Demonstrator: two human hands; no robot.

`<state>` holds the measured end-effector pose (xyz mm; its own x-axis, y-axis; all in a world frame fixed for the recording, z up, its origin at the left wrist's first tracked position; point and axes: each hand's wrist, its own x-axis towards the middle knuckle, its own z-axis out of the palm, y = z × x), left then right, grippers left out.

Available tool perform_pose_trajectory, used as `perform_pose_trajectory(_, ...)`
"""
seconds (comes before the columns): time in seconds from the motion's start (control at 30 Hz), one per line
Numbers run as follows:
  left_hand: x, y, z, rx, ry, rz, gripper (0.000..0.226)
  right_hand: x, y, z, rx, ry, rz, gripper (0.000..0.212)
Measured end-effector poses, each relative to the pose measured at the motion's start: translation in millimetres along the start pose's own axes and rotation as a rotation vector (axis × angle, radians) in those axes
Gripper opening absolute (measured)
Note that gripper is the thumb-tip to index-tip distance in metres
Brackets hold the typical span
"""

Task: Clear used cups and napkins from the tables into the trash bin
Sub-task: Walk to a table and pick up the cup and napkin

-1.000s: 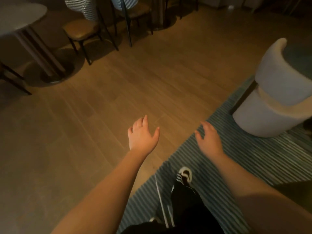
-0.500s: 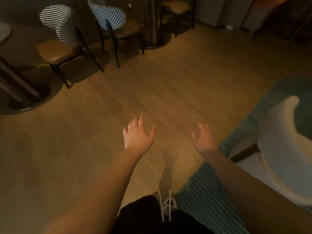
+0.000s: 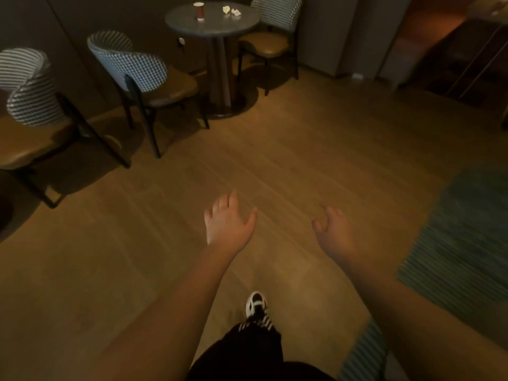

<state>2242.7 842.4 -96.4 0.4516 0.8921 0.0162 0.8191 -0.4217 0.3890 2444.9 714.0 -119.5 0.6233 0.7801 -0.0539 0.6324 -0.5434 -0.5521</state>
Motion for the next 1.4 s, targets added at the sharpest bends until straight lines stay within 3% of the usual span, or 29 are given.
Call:
perform_pose_trajectory(0.27,274,41,-14,0.01,-0.018,0.025,0.071,266,-42,-28,-0.037,-0.012,-0.014,0.053)
perform_pose_trajectory(0.67,687,93,39,-0.005,0.012,-0.063,0.068,705,-62,-19,-0.007,-0.054,-0.112,0.05)
perform_pose_trajectory(0.87,883,104,28,-0.065,0.098,-0.114,0.069,914,-120,-33,0.022,-0.084,-0.186,0.049)
perform_pose_trajectory(1.13,1097,69,20,-0.052,0.208,-0.251,0.068,1139,-202,3,0.059,-0.064,-0.293,0.048)
perform_pose_trajectory(1.4,1342,-21,16,-0.041,0.196,-0.311,0.072,1393,-308,89,0.023,-0.134,-0.323,0.049)
